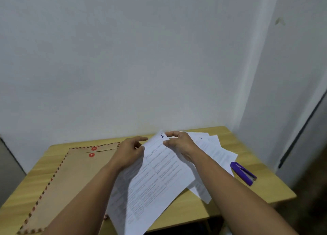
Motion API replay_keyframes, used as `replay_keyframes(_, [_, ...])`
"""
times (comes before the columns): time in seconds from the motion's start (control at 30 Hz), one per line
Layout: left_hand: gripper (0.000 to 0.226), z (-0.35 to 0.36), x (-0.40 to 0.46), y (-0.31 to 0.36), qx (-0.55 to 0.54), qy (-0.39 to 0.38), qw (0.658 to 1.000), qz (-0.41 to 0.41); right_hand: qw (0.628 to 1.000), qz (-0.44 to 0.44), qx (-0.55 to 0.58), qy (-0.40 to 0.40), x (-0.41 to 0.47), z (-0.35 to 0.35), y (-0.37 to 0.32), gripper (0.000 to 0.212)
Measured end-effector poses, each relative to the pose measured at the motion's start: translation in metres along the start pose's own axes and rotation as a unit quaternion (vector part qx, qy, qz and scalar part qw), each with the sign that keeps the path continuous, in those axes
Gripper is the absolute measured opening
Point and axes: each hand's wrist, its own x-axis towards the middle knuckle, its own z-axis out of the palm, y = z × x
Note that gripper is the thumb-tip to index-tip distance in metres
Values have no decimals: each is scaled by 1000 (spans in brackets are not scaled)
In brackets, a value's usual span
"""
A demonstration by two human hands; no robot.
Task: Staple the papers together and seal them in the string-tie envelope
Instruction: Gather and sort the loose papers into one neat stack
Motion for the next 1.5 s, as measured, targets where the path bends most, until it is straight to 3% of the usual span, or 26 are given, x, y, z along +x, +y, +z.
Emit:
replay_keyframes(0.27, [40,48,17,-35,-43,-21,999,-5,995,10,-47,83,25,0,48,18])
replay_keyframes(0.4, [41,58,27,-51,-52,-4,999,-7,980,-5,-171,99,48,-12,56,23])
replay_keyframes(0.6, [43,68,51,-86,-22,15,1000,9,908,10,-396,135,100,-79,54,28])
replay_keyframes(1.0, [43,93,63,-115,-39,35,999,-7,794,154,-574,128,126,-150,45,40])
replay_keyframes(1.23, [36,93,59,-109,-29,28,999,-31,788,213,-569,97,111,-174,53,63])
replay_keyframes(1.5, [33,93,54,-100,-53,18,998,-39,840,206,-490,106,115,-184,57,86])
